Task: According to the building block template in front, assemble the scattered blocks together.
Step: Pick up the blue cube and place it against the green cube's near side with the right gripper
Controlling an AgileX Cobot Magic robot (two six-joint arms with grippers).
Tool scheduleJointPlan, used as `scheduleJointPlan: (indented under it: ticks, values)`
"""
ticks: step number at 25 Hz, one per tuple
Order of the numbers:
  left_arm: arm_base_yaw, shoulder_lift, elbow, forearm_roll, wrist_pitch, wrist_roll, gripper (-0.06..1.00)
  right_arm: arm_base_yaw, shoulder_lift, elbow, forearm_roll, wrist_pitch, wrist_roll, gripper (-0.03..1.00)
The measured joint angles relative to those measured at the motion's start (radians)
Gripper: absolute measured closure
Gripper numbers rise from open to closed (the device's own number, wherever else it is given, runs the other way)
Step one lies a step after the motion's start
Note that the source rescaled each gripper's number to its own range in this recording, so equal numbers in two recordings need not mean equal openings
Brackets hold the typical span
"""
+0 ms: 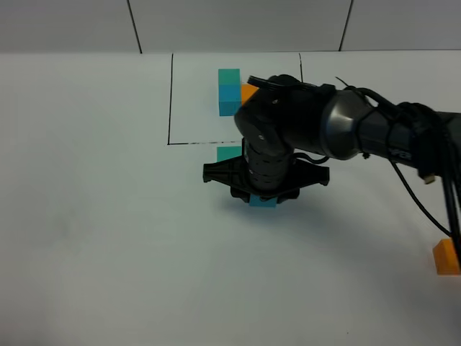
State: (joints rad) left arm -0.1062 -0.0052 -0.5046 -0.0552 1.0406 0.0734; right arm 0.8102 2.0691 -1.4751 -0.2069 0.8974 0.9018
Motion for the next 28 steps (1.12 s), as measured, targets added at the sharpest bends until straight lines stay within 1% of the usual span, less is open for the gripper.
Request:
scheduleJointPlan:
  ticks: [4,8,16,28]
  values:
    - [0.000,0.000,0.000,0.000,0.000,0.000,0.15,0.026,0.071,-0.084,-0.001,0.040,-0.009,0.96]
    - [0.000,0.000,0.000,0.000,0.000,0.000,0.15,0.051,0.109,-0.128,-0.001,0.041,-0.012,0.96]
    - [0.000,0.000,0.000,0.000,0.000,0.000,0.15,0.053,0.191,-0.229,-0.037,0.083,-0.025,0.96]
    - [0.000,0.000,0.000,0.000,0.000,0.000,0.15,0.053,0.243,-0.264,-0.070,0.088,-0.042,0.96]
